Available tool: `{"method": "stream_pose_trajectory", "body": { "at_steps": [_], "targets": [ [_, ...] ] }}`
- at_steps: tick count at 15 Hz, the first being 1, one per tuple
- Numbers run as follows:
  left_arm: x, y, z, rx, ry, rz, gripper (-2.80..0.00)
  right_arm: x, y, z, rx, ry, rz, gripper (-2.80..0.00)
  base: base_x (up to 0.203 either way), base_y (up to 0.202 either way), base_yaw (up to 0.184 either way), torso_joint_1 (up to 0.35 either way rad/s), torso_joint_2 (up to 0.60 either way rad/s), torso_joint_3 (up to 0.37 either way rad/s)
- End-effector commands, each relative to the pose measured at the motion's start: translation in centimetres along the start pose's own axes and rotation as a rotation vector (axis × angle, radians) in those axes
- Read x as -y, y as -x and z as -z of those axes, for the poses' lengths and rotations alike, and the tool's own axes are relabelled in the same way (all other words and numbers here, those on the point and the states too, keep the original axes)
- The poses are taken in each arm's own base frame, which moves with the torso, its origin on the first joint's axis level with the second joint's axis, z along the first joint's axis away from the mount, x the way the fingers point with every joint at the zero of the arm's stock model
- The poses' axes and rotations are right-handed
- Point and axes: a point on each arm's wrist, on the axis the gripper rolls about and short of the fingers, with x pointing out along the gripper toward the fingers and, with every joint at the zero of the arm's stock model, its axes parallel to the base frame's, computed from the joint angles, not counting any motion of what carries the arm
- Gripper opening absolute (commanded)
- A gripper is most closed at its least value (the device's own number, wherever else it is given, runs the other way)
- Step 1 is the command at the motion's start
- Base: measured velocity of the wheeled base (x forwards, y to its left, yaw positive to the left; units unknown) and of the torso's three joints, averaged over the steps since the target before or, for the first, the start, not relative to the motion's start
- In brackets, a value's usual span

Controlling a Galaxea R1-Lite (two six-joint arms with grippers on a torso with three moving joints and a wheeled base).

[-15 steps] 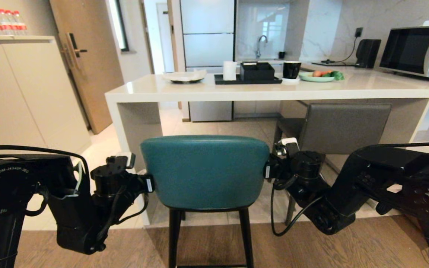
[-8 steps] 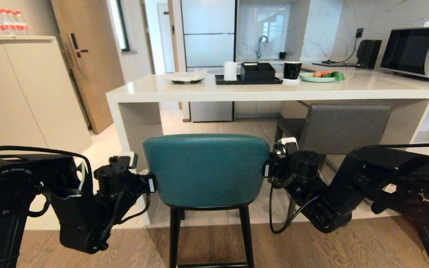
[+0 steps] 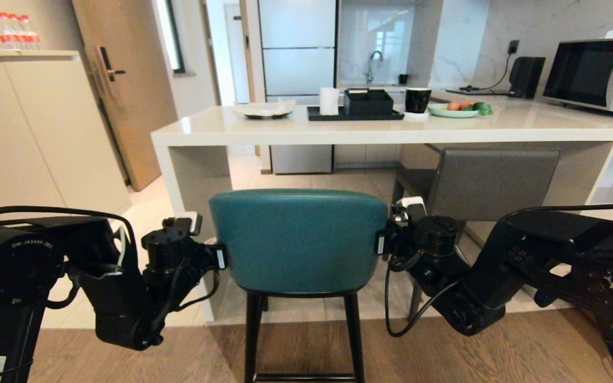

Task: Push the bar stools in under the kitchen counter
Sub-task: Push the blue chair back under the dining table

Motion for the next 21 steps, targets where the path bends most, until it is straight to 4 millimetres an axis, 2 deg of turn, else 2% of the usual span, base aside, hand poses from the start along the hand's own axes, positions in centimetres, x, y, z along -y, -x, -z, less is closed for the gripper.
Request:
{"method": "stream_pose_trajectory", "body": {
  "at_steps": [1, 3, 6, 11, 17, 21],
  "targets": [
    [0.2, 0.5, 0.0, 0.033, -0.001, 0.007, -2.80, 0.2, -0.1, 0.0, 0.008, -0.002, 0.007, -2.80, 0.000, 0.000, 0.000, 0.000, 0.00, 0.000],
    [-0.1, 0.9, 0.1, 0.078, -0.007, 0.007, -2.80, 0.2, -0.2, -0.1, 0.012, -0.004, 0.007, -2.80, 0.000, 0.000, 0.000, 0.000, 0.00, 0.000],
    [-0.5, 1.2, 0.7, 0.050, -0.033, -0.006, -2.80, 0.2, -0.1, -0.1, 0.011, -0.004, 0.008, -2.80, 0.000, 0.000, 0.000, 0.000, 0.00, 0.000],
    [-1.2, 1.3, -0.1, 0.074, -0.030, -0.017, -2.80, 0.7, -0.5, -0.4, 0.012, 0.001, 0.019, -2.80, 0.000, 0.000, 0.000, 0.000, 0.00, 0.000],
    [-1.2, 1.1, 0.0, 0.062, -0.033, -0.017, -2.80, 0.6, -0.6, -0.5, 0.011, 0.006, 0.019, -2.80, 0.000, 0.000, 0.000, 0.000, 0.00, 0.000],
    [-0.9, 0.7, -0.3, 0.075, -0.033, -0.009, -2.80, 0.7, -0.7, -0.1, 0.001, 0.007, 0.019, -2.80, 0.145, 0.000, 0.002, -0.002, 0.00, 0.002]
  ]
}}
